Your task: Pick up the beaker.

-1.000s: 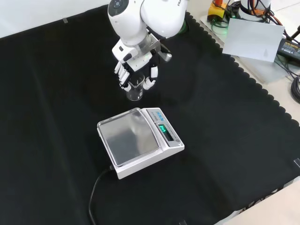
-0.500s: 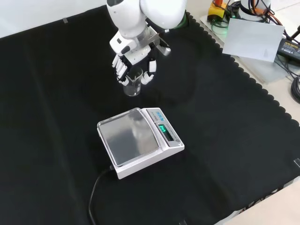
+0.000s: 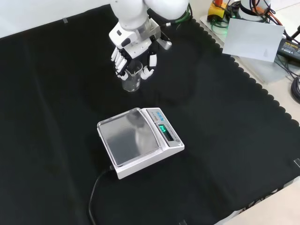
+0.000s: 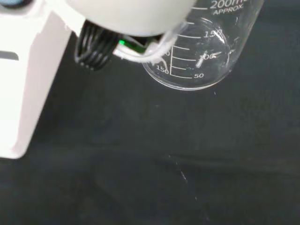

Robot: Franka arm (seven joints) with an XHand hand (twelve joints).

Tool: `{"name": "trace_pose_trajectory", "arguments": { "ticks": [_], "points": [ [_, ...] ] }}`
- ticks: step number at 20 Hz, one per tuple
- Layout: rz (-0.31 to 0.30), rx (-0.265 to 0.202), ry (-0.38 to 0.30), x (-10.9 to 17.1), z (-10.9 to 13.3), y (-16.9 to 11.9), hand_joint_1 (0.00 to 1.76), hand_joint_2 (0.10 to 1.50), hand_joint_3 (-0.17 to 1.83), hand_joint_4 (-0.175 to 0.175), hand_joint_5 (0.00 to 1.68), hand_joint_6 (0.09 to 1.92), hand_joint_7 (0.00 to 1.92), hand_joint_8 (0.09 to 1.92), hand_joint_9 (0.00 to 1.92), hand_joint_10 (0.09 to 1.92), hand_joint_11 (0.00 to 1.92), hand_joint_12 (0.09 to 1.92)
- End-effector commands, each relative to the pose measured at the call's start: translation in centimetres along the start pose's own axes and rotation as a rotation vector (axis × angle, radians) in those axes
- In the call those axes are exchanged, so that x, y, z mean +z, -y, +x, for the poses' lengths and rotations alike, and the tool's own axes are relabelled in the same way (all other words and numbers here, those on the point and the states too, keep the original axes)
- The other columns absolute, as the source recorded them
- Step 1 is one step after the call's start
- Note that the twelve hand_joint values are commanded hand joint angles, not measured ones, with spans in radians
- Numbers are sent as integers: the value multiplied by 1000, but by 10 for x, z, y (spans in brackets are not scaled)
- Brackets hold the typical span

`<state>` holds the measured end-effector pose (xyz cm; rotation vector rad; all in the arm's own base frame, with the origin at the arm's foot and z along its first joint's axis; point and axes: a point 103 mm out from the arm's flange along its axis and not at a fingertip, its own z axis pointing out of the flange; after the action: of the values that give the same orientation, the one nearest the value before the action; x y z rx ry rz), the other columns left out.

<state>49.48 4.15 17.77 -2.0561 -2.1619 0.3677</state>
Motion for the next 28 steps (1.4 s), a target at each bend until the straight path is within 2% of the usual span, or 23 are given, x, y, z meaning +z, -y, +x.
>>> {"name": "trace_pose_trajectory", "arguments": {
  "ticks": [1, 16, 28],
  "points": [
    [-18, -24, 16, -26, 20, 1, 1212, 572, 820, -58, 671, 1164, 805, 774, 981, 606, 675, 1283],
    [-66, -67, 31, -69, 60, -12, 1214, 571, 825, -60, 689, 1168, 802, 789, 1008, 598, 694, 1274],
    [-68, -135, 45, -75, 109, -38, 1215, 571, 829, -60, 707, 1166, 804, 799, 1026, 596, 705, 1265]
  ]
}}
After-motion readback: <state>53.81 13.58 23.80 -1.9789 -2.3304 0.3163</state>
